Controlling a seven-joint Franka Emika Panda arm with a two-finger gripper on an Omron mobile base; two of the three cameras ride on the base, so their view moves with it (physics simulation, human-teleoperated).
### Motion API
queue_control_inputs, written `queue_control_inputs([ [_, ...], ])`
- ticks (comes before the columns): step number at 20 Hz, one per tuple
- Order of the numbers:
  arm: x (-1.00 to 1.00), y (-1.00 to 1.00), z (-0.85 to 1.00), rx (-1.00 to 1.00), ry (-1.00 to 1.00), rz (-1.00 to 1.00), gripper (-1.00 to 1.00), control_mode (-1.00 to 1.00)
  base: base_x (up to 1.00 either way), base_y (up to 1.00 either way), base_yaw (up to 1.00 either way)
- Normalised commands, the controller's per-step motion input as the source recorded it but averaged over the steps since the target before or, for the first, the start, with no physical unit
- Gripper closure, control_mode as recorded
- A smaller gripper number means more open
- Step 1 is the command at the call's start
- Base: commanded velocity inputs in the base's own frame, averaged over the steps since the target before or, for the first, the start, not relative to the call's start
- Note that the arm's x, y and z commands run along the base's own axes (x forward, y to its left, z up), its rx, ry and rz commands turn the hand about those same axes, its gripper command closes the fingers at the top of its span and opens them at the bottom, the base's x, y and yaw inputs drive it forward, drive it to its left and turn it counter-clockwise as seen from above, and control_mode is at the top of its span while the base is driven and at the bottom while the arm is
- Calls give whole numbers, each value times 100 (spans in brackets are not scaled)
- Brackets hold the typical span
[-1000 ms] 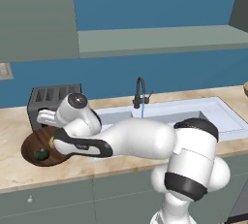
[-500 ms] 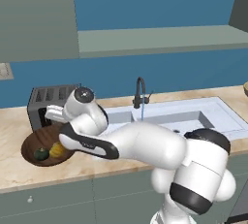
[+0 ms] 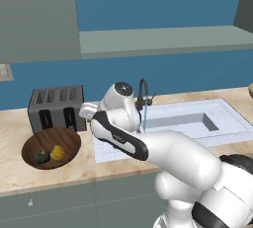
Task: Pick the squashs from the sink and place them in one bowl. Place the mushroom in the other bowl. Then turn off the sink faucet.
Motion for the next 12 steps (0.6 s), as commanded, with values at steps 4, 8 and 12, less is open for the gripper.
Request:
queue_control_inputs([
  [4, 3, -97, 0, 0, 18, 0, -100, -100, 0, 0, 0],
  [8, 17, -47, 0, -3, 25, 10, -100, -100, 0, 0, 0],
  [12, 28, -5, -13, -14, 3, 11, -100, -100, 0, 0, 0],
])
